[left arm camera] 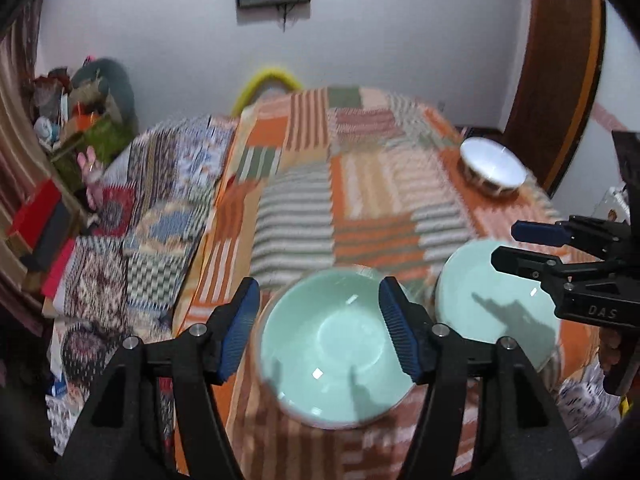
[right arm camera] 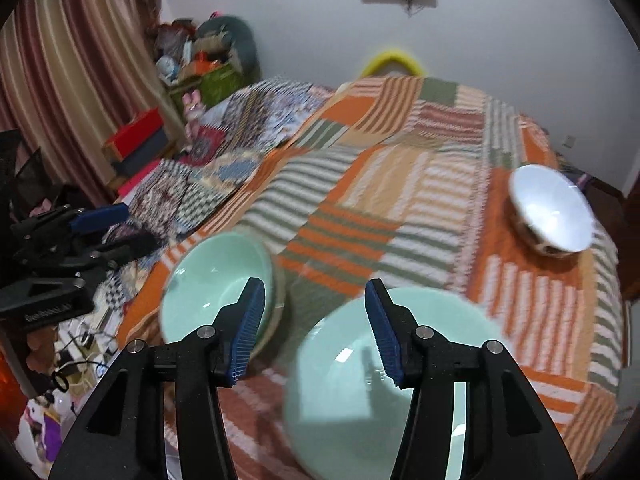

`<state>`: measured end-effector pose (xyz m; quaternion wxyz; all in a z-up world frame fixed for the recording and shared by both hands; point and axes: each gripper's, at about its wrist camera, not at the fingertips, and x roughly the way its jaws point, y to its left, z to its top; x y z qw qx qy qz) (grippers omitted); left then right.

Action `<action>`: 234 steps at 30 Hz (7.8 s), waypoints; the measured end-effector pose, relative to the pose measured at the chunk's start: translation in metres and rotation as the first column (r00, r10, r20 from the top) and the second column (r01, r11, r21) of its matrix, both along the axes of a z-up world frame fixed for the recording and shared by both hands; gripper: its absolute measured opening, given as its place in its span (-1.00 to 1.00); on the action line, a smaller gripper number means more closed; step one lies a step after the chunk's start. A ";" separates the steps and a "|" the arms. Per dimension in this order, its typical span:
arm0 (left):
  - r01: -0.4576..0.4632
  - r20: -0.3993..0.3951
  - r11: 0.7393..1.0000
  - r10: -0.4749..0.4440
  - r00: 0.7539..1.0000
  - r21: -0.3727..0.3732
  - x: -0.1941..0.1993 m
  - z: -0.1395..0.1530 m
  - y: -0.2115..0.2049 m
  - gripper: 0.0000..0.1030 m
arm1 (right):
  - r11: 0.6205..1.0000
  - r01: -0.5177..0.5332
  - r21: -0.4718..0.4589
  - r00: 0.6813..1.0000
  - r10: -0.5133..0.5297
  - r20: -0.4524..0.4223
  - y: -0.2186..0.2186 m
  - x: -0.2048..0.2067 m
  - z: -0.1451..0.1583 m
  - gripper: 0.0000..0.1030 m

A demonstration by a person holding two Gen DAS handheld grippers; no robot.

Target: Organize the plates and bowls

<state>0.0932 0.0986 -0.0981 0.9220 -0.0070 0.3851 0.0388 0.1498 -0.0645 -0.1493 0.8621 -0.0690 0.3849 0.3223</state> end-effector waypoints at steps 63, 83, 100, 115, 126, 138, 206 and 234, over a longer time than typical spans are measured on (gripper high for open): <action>0.251 -0.250 0.964 -0.266 0.931 -0.092 0.251 -0.102 -0.168 -0.22 | 0.975 0.222 0.024 0.961 -0.215 -0.171 -0.163 0.156 -0.065 -0.61; 0.276 -0.197 0.948 -0.303 0.932 -0.157 0.213 -0.070 -0.166 -0.71 | 0.961 0.261 0.094 0.960 -0.247 -0.135 -0.161 0.128 -0.029 -0.66; 0.254 -0.063 0.958 -0.264 0.962 -0.134 0.122 0.005 -0.125 -0.71 | 0.972 0.198 0.124 0.980 -0.196 -0.028 -0.124 0.069 0.028 -0.66; 0.176 -0.002 0.977 -0.177 0.984 -0.117 0.052 0.028 -0.066 -0.71 | 0.987 0.098 0.131 0.995 -0.101 0.019 -0.069 0.026 0.041 -0.65; 0.100 -0.014 0.988 -0.102 0.995 -0.121 0.020 0.012 -0.020 -0.71 | 0.992 0.025 0.124 1.000 -0.025 0.002 -0.024 0.006 0.029 -0.64; 0.003 -0.089 0.991 -0.016 0.996 -0.136 -0.004 -0.027 0.029 -0.71 | 0.995 -0.060 0.085 0.996 0.064 -0.054 0.028 -0.007 0.005 -0.63; -0.188 -0.211 0.945 0.133 0.968 -0.267 -0.033 -0.101 0.095 -0.26 | 0.992 -0.093 -0.089 0.993 0.085 -0.081 0.067 -0.009 -0.039 -0.07; -0.092 -0.272 0.936 -0.004 0.962 -0.339 -0.002 -0.144 0.072 -0.31 | 0.989 -0.125 -0.073 0.952 0.099 -0.291 0.087 0.013 -0.094 -0.25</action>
